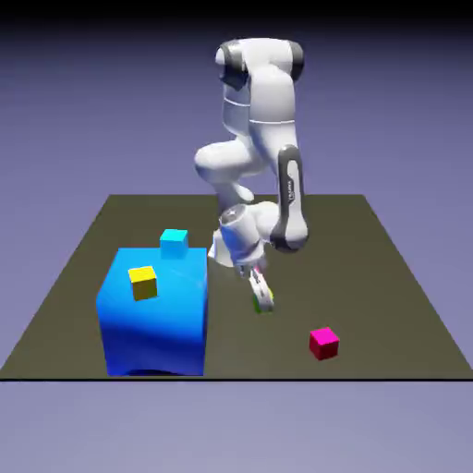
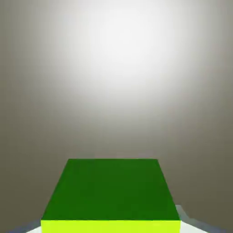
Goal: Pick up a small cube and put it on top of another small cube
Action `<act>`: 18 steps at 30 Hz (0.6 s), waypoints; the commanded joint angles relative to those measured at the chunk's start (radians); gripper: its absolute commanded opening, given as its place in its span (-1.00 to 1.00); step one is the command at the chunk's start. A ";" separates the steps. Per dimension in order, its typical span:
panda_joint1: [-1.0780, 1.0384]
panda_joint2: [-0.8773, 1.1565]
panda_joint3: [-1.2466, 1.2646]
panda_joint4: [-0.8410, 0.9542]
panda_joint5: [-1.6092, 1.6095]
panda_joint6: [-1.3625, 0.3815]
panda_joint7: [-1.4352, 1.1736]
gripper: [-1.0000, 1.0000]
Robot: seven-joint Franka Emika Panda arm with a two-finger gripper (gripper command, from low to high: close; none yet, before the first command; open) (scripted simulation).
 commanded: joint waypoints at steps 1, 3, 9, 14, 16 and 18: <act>-0.036 -0.012 0.033 -0.005 -0.016 -0.004 0.013 -1.00; -0.109 -0.036 0.099 -0.014 -0.047 -0.010 0.039 -1.00; -0.326 -0.108 0.296 -0.042 -0.141 -0.030 0.118 -1.00; -0.507 -0.168 0.460 -0.066 -0.220 -0.047 0.184 -1.00; -0.579 -0.192 0.526 -0.075 -0.252 -0.053 0.210 -1.00; -0.652 -0.216 0.592 -0.085 -0.283 -0.060 0.237 -1.00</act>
